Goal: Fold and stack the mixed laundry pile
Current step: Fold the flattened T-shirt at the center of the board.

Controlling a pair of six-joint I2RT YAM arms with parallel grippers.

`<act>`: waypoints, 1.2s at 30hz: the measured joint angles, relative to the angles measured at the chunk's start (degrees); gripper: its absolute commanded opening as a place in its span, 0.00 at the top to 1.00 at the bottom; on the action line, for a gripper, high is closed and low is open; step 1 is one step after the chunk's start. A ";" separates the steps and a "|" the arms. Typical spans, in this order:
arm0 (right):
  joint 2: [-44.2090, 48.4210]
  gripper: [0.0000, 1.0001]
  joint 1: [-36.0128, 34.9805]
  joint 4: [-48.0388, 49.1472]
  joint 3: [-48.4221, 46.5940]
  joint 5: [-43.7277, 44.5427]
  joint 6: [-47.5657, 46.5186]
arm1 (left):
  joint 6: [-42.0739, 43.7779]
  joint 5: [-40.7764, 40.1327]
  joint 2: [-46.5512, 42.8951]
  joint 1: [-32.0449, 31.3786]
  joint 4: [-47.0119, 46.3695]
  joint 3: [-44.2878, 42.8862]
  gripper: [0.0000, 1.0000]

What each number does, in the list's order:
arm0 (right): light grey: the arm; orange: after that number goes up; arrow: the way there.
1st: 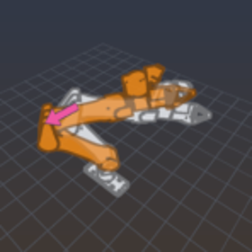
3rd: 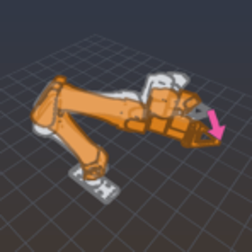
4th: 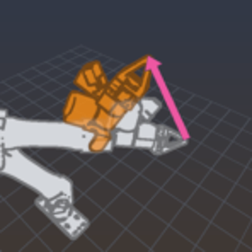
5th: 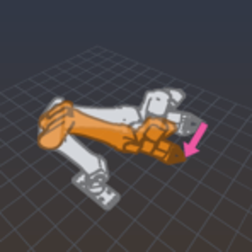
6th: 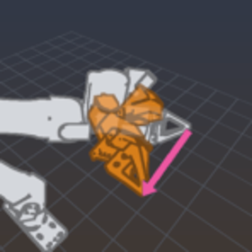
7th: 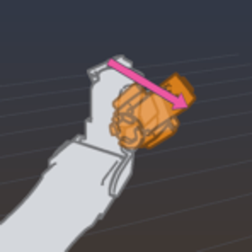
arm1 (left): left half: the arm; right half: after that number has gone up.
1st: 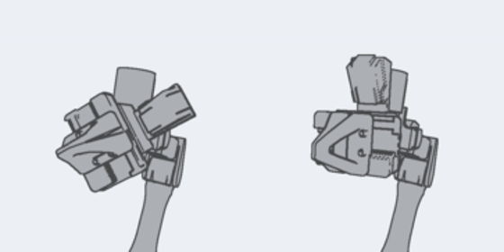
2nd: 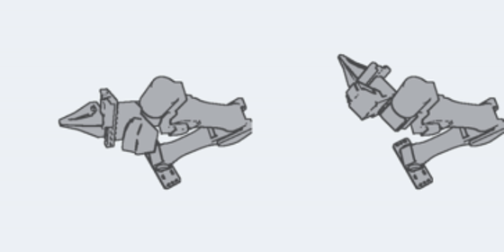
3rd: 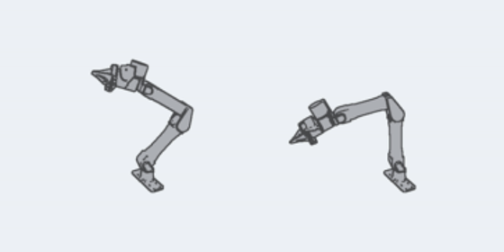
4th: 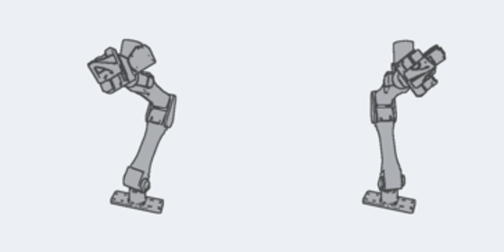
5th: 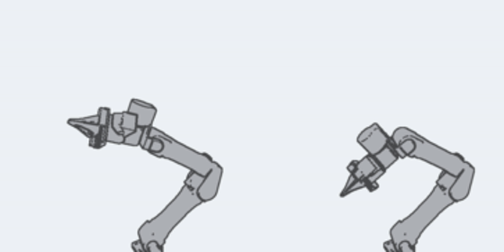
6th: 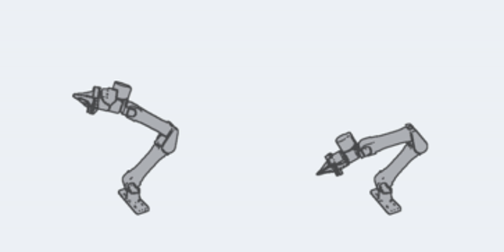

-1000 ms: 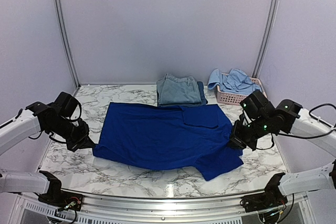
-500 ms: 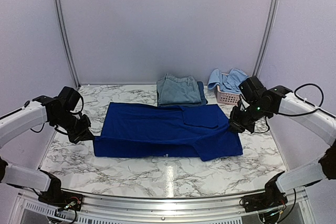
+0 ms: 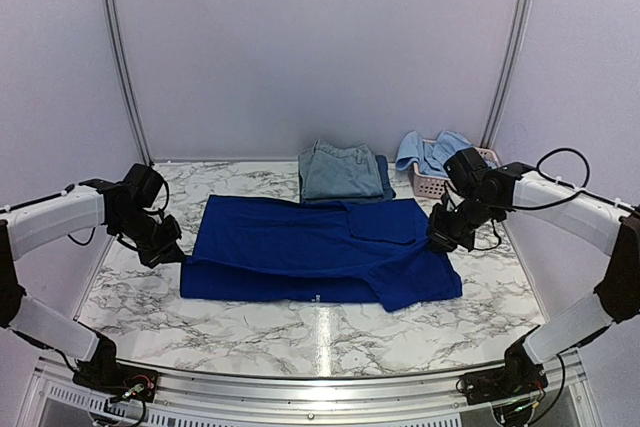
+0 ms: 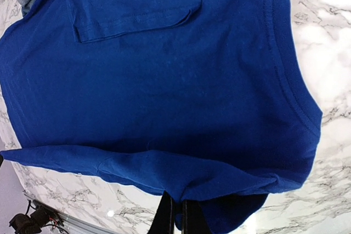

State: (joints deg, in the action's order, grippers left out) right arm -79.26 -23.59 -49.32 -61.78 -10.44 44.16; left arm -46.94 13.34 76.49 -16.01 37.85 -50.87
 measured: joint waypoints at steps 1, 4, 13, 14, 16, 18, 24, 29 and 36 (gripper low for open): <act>-0.79 1.00 0.04 0.26 -0.33 0.00 -0.28 | 0.11 -0.11 0.52 0.09 -0.15 -0.17 1.00; -3.02 1.00 0.35 1.27 -1.11 0.00 -1.11 | 1.11 -0.50 3.04 0.37 -0.76 -1.70 1.00; -9.18 0.58 1.95 3.91 -2.43 -0.46 -4.26 | 3.56 -1.03 10.54 0.70 -4.17 -5.64 0.60; -9.86 0.50 2.21 3.85 -3.13 -0.68 -4.96 | 4.00 -1.07 10.95 0.94 -4.52 -5.77 0.53; -9.90 0.40 3.13 3.69 -4.02 -0.96 -6.47 | 4.76 -1.22 10.86 1.97 -4.68 -5.79 0.47; -7.87 0.37 5.09 3.52 -4.07 -1.25 -8.52 | 5.70 -1.31 10.01 3.45 -4.74 -5.70 0.46; 7.48 0.39 10.75 3.21 4.13 -2.36 -12.94 | 6.62 0.48 1.18 6.29 -5.07 1.18 0.46; 10.54 0.41 10.75 2.54 13.66 -3.21 -14.60 | 6.71 3.61 -3.69 6.16 -4.44 10.51 0.45; 6.69 0.45 10.75 3.65 17.20 -1.95 -16.98 | 7.50 4.70 -5.81 6.16 -3.43 15.30 0.45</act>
State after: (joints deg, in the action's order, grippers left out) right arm -72.58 -12.84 -45.67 -44.58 -12.38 27.18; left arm -39.44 18.04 70.67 -9.85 34.41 -35.57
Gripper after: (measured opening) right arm 0.559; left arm 0.548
